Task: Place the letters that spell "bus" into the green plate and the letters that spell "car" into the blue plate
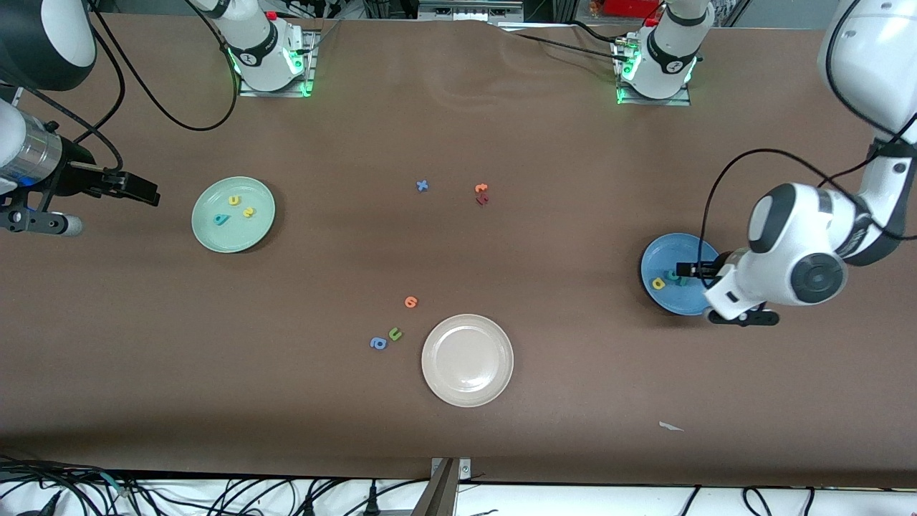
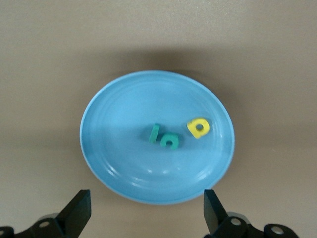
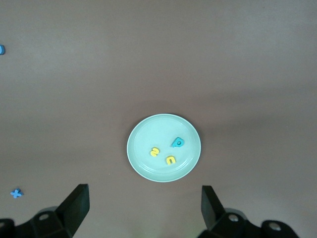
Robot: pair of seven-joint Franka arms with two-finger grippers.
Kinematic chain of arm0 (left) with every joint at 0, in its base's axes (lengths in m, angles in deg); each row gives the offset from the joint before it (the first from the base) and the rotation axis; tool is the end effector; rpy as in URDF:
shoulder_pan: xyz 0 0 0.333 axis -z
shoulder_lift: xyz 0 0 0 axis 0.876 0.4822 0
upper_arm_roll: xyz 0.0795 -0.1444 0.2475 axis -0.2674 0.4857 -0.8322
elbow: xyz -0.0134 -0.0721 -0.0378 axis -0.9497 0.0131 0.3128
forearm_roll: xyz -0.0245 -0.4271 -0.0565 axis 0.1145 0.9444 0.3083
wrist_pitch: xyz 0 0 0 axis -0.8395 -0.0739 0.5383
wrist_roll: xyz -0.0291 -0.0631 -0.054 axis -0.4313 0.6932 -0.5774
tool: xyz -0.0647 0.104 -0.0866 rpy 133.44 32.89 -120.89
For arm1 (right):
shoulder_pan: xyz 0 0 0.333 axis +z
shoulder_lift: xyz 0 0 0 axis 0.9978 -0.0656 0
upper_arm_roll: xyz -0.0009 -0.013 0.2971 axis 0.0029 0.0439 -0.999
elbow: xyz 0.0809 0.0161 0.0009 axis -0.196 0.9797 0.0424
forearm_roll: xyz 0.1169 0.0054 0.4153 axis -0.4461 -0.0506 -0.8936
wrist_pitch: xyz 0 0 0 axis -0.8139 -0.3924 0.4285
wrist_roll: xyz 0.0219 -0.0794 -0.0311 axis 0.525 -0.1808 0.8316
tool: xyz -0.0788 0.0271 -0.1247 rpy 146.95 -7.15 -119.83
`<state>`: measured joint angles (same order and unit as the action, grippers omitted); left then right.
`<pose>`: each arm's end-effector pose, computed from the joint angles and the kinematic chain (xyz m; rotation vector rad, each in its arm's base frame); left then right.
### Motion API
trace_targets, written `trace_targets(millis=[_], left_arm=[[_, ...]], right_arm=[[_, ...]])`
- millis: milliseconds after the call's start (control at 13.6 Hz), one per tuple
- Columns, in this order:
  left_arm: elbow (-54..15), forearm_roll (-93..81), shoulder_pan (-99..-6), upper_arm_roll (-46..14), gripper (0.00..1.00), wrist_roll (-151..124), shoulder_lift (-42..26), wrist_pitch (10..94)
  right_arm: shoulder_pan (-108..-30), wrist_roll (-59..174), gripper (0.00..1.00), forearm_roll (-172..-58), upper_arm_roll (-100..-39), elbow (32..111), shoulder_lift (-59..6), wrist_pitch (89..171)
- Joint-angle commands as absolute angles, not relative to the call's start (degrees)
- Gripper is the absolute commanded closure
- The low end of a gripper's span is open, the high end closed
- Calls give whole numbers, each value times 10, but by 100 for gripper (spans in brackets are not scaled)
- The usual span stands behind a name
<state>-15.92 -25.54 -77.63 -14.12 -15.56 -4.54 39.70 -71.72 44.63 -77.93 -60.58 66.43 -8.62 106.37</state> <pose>0.6437 -0.0122 0.2211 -3.0750 -0.0342 0.5060 0.6112 0.0057 0.4707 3.0898 -0.2071 -0.2044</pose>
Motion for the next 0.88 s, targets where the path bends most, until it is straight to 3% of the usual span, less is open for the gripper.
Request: trace_targets(millis=[0, 368, 811], left_arm=[[-209, -166, -677, -262, 0, -112, -156, 392], [-213, -142, -556, -390, 0, -116, -275, 388], [-166, -148, -543, -399, 0, -116, -352, 339]], right_arm=[[-717, 447, 0, -783, -606, 660, -85, 1068], [-717, 446, 0, -785, -606, 658, -85, 1071], [-716, 446, 0, -785, -606, 657, -86, 1072]])
